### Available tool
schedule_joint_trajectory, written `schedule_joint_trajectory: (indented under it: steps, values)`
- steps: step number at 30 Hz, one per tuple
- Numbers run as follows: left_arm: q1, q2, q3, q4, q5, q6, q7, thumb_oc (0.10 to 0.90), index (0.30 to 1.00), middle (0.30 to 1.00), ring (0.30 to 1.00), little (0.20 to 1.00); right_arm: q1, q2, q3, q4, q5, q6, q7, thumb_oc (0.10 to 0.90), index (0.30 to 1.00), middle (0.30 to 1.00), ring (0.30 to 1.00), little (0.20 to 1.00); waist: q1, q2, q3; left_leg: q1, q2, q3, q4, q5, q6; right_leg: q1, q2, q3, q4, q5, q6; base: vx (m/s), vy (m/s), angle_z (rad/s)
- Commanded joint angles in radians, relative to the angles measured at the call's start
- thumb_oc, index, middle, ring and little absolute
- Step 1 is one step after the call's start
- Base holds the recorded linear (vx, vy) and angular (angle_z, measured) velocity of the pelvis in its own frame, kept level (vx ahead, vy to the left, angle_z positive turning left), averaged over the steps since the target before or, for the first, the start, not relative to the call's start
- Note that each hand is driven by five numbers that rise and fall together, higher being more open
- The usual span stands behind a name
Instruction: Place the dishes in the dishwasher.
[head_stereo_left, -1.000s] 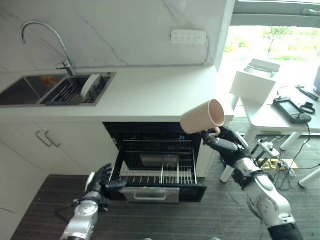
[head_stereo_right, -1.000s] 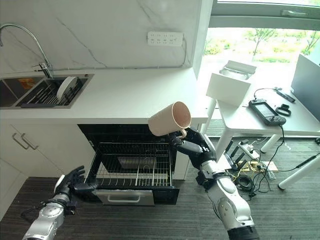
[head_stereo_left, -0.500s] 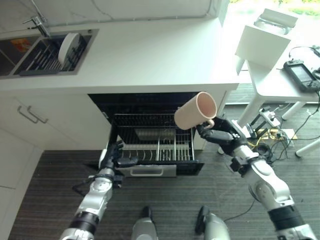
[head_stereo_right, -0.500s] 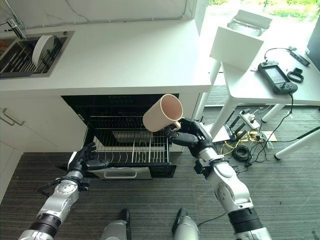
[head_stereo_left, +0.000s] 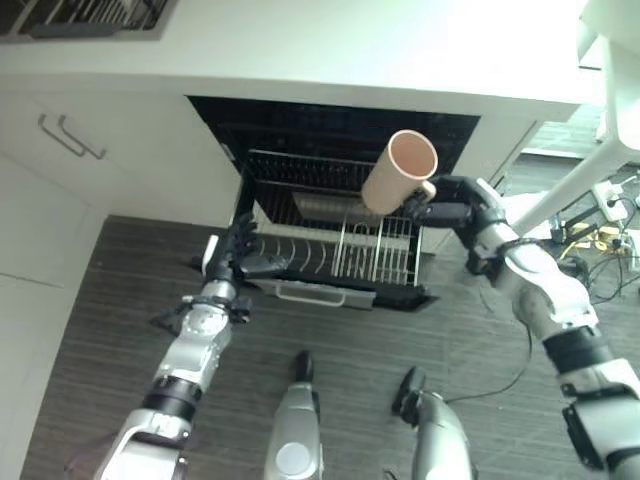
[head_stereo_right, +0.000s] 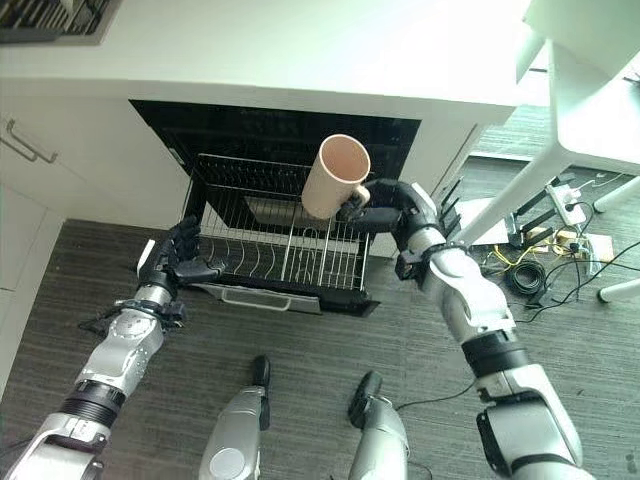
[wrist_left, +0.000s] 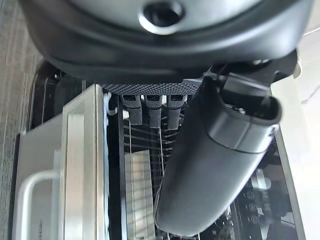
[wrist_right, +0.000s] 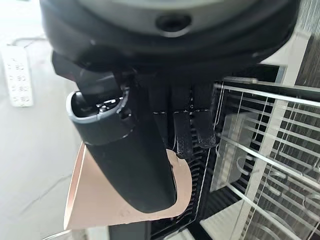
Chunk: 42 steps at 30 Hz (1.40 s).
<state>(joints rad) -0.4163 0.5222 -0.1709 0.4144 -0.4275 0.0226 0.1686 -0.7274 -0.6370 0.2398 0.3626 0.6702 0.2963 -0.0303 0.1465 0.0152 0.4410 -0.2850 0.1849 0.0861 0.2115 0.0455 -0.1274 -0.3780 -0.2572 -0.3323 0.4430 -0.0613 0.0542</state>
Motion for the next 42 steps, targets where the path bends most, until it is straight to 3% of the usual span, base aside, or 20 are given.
schedule_joint_trajectory:
  steps: [1,3,8,9,12,18,21,26,27,28,30,35,42]
  values:
    - [0.013,0.051,-0.029,0.007,-0.042,0.017,-0.02,0.8,0.9,0.9,0.9,0.9,-0.123,-0.053,-0.027,-0.05,0.047,-0.018,-0.02,0.4,0.3,0.3,0.3,0.3,-0.008,-0.058,-0.041,0.006,-0.008,-0.029,0.088,-0.108,0.007,0.129,-0.001,0.072,-0.143,-0.005,0.093,-0.01,-0.078,0.11]
    - [-0.006,0.093,-0.041,-0.025,-0.057,0.037,-0.043,0.8,0.9,0.9,0.9,0.9,-0.209,-0.11,0.017,0.067,0.07,0.059,-0.019,0.4,0.3,0.3,0.3,0.3,0.01,-0.069,-0.034,0.01,-0.007,-0.035,0.088,-0.112,0.006,0.138,0.003,0.063,-0.143,-0.008,0.094,0.01,-0.087,0.08]
    - [-0.029,0.141,-0.049,-0.05,-0.074,0.06,-0.08,0.8,0.9,0.9,0.9,0.9,-0.278,-0.161,0.064,0.206,0.102,0.151,-0.033,0.4,0.3,0.3,0.3,0.3,0.028,-0.084,-0.032,0.014,-0.007,-0.041,0.088,-0.113,0.005,0.149,0.005,0.05,-0.143,-0.006,0.095,0.03,-0.073,0.07]
    - [-0.036,0.166,-0.052,-0.079,-0.077,0.083,-0.097,0.8,0.9,0.9,0.9,0.9,-0.312,-0.182,0.101,0.277,0.11,0.214,-0.008,0.4,0.3,0.3,0.3,0.3,0.041,-0.092,-0.032,0.014,-0.009,-0.045,0.088,-0.113,0.005,0.153,0.005,0.043,-0.143,-0.005,0.096,0.04,-0.075,0.05]
    - [-0.041,0.185,-0.05,-0.097,-0.087,0.097,-0.109,0.8,0.9,0.9,0.9,0.9,-0.33,-0.191,0.129,0.313,0.122,0.247,0.01,0.4,0.3,0.3,0.3,0.3,0.05,-0.096,-0.029,0.014,-0.01,-0.048,0.088,-0.114,0.005,0.157,0.006,0.039,-0.143,-0.005,0.095,0.02,-0.064,0.03]
    - [-0.056,0.226,-0.047,-0.134,-0.094,0.116,-0.149,0.8,0.9,0.9,0.9,0.9,-0.364,-0.186,0.213,0.405,0.123,0.373,0.119,0.4,0.3,0.3,0.3,0.3,0.078,-0.108,-0.016,0.011,-0.015,-0.057,0.088,-0.114,0.007,0.164,0.006,0.019,-0.143,-0.003,0.095,0.01,-0.056,0.01]
    - [-0.056,0.239,-0.049,-0.158,-0.112,0.117,-0.16,0.8,0.9,0.9,0.9,0.9,-0.392,-0.168,0.266,0.413,0.08,0.388,0.18,0.4,0.3,0.3,0.3,0.3,0.091,-0.106,-0.006,0.009,-0.019,-0.061,0.088,-0.113,0.008,0.168,0.007,0.011,-0.143,-0.004,0.093,0.0,-0.022,0.02]
    - [-0.048,0.237,-0.055,-0.166,-0.118,0.109,-0.164,0.8,0.9,0.9,0.9,0.9,-0.406,-0.158,0.287,0.41,0.085,0.413,0.183,0.4,0.3,0.3,0.3,0.3,0.099,-0.103,0.001,0.004,-0.023,-0.064,0.088,-0.112,0.009,0.167,0.005,0.006,-0.143,-0.004,0.092,0.0,0.005,0.01]
    - [-0.048,0.238,-0.055,-0.17,-0.118,0.11,-0.164,0.8,0.9,0.9,0.9,0.9,-0.406,-0.154,0.286,0.41,0.097,0.401,0.165,0.566,0.549,0.549,0.549,0.549,0.101,-0.103,0.001,0.002,-0.024,-0.065,0.088,-0.111,0.01,0.166,0.005,0.005,-0.143,-0.004,0.091,0.0,0.0,0.0]
    - [-0.043,0.237,-0.056,-0.179,-0.119,0.109,-0.162,0.8,0.9,0.9,0.9,0.9,-0.411,-0.147,0.284,0.407,0.118,0.372,0.167,0.8,0.9,0.9,0.9,0.9,0.103,-0.101,0.003,0.001,-0.024,-0.064,0.088,-0.11,0.01,0.167,0.005,0.004,-0.143,-0.004,0.091,0.0,0.0,0.0]
    - [-0.03,0.238,-0.056,-0.197,-0.125,0.108,-0.154,0.8,0.9,0.9,0.9,0.9,-0.4,-0.14,0.278,0.387,0.096,0.371,0.199,0.8,0.9,0.9,0.9,0.9,0.106,-0.101,0.006,-0.002,-0.027,-0.065,0.088,-0.109,0.011,0.165,0.006,0.004,-0.143,-0.003,0.091,0.0,0.0,0.0]
    - [-0.008,0.239,-0.054,-0.211,-0.13,0.102,-0.156,0.8,0.9,0.9,0.9,0.9,-0.39,-0.14,0.252,0.366,0.133,0.392,0.117,0.8,0.9,0.9,0.9,0.9,0.107,-0.098,0.015,0.0,-0.03,-0.057,0.088,-0.108,0.018,0.169,0.005,0.002,-0.143,0.002,0.094,0.0,0.013,0.01]
    - [0.035,0.245,-0.041,-0.241,-0.135,0.085,-0.15,0.8,0.9,0.9,0.9,0.9,-0.367,-0.186,0.211,0.329,0.159,0.322,0.089,0.8,0.9,0.9,0.9,0.9,0.101,-0.094,0.019,0.008,-0.027,-0.05,0.088,-0.107,0.02,0.178,0.001,-0.002,-0.143,0.006,0.096,0.0,0.005,0.0]
